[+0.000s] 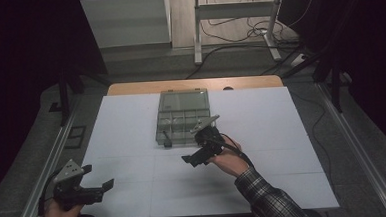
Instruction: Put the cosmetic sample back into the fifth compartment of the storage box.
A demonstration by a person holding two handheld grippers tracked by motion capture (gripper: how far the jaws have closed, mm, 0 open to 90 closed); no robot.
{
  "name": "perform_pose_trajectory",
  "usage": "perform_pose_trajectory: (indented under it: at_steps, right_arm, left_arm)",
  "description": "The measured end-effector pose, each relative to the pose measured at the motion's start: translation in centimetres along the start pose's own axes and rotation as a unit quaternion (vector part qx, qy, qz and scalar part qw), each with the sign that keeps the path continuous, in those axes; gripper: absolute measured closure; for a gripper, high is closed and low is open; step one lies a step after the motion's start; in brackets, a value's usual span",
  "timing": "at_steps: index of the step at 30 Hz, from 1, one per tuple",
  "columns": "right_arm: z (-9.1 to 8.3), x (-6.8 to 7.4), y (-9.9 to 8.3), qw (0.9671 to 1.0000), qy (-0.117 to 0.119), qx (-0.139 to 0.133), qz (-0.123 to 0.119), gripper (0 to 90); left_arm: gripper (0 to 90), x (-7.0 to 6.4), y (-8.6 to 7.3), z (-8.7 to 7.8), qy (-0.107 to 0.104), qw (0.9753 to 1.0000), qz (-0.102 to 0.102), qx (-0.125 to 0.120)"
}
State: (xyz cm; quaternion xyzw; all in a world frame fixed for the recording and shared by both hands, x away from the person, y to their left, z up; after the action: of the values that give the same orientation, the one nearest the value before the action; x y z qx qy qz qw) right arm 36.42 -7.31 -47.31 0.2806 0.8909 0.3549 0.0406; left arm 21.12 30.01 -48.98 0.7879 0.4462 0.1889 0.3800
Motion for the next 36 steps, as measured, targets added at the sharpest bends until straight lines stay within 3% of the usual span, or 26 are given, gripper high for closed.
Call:
perform_pose_trajectory:
  at_steps: [10, 36]
  right_arm:
    - [-1.3, 0.2, -0.5, 0.9998, -0.005, -0.018, -0.006, 0.4]
    - [-4.5, -0.6, -3.2, 0.9990, -0.029, -0.031, 0.016, 2.1]
  left_arm:
    - [3.5, 0.0, 0.0, 0.0, 0.000, 1.0000, 0.000, 0.000]
    - [3.5, 0.0, 0.0, 0.0, 0.000, 1.0000, -0.002, 0.000]
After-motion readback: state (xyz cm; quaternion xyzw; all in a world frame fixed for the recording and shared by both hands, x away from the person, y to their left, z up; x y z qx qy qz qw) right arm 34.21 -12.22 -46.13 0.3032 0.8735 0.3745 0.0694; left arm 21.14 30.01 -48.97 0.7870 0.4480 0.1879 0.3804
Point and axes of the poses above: each handheld gripper's, and its own axes: z roughly forward along the jaws, y roughly out of its top, x roughly to its left, the point moved 1 cm from there along z, roughly forward along the jaws, and after that the axes turned 5 degrees about z, right-handed, at the moved point
